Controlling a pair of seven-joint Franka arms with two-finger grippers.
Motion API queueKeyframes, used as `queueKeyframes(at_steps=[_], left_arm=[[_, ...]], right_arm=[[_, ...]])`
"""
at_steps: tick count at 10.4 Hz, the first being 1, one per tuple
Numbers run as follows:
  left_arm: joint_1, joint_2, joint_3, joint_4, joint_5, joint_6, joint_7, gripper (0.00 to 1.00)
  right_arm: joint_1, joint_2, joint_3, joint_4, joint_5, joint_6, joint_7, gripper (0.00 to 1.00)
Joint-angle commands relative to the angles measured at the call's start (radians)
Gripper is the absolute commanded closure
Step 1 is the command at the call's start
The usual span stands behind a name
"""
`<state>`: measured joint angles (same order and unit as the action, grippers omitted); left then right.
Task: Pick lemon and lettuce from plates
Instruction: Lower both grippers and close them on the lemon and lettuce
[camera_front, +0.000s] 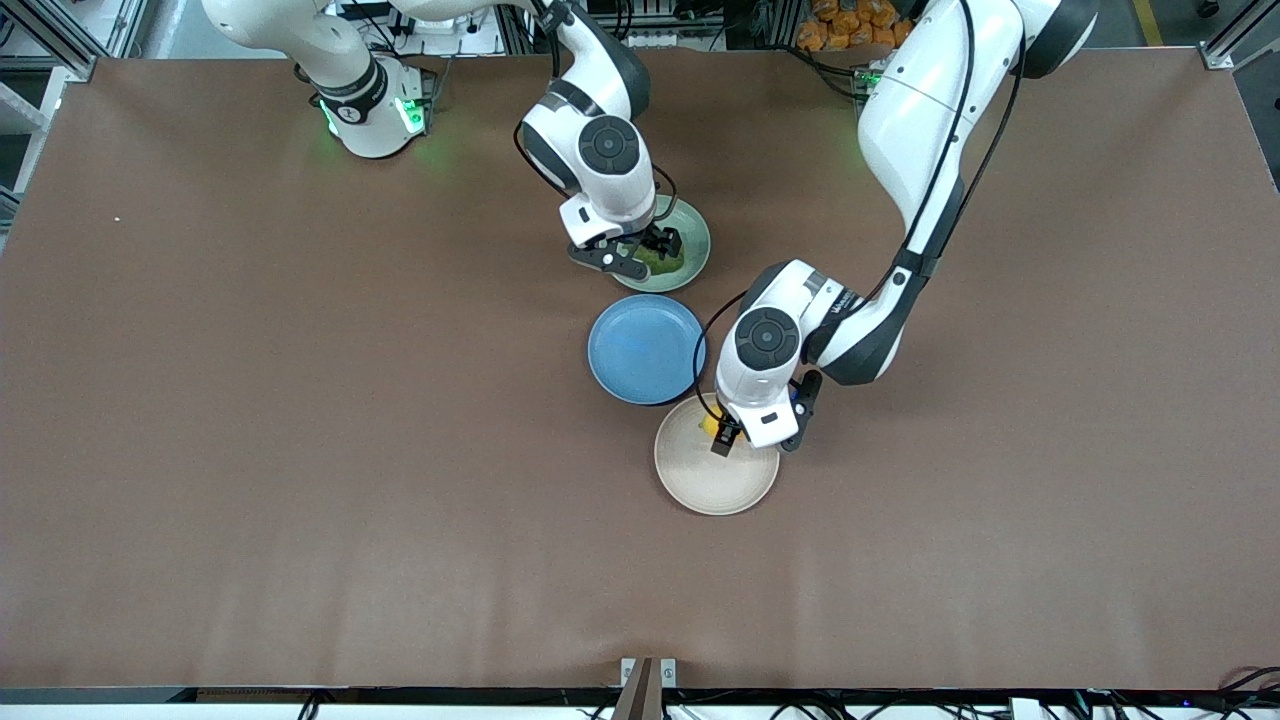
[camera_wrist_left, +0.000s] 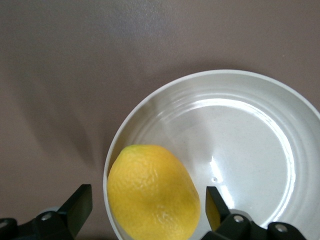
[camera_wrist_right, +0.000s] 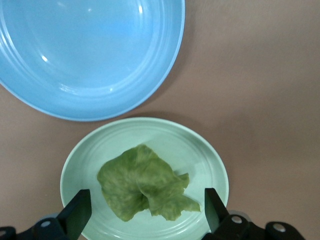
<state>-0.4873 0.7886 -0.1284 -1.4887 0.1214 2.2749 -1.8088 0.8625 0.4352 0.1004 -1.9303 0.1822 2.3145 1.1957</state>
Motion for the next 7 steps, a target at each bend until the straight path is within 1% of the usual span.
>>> queueKeyframes(at_steps=[1, 2, 3, 4, 7], left_arm=[[-0.069, 0.017, 0.053, 0.024, 0.073, 0.003, -0.04, 0.03], [-0.083, 0.017, 0.073, 0.024, 0.072, 0.003, -0.078, 0.44], [-0.083, 0.015, 0.073, 0.024, 0.07, 0.003, -0.09, 0.78], [-0.083, 0.015, 0.073, 0.024, 0.07, 0.003, -0.09, 1.0], [-0.08, 0.001, 0.075, 0.024, 0.073, 0.003, -0.078, 1.0]], right_arm=[[0.039, 0.011, -0.007, -0.022, 0.017, 0.066, 0.062, 0.0], [0.05, 0.026, -0.007, -0.025, 0.017, 0.095, 0.077, 0.0], [0.067, 0.04, -0.008, -0.036, 0.017, 0.141, 0.097, 0.0], [0.069, 0.055, -0.008, -0.038, 0.017, 0.169, 0.099, 0.0], [0.073, 0.079, -0.008, -0.038, 0.011, 0.183, 0.097, 0.0]])
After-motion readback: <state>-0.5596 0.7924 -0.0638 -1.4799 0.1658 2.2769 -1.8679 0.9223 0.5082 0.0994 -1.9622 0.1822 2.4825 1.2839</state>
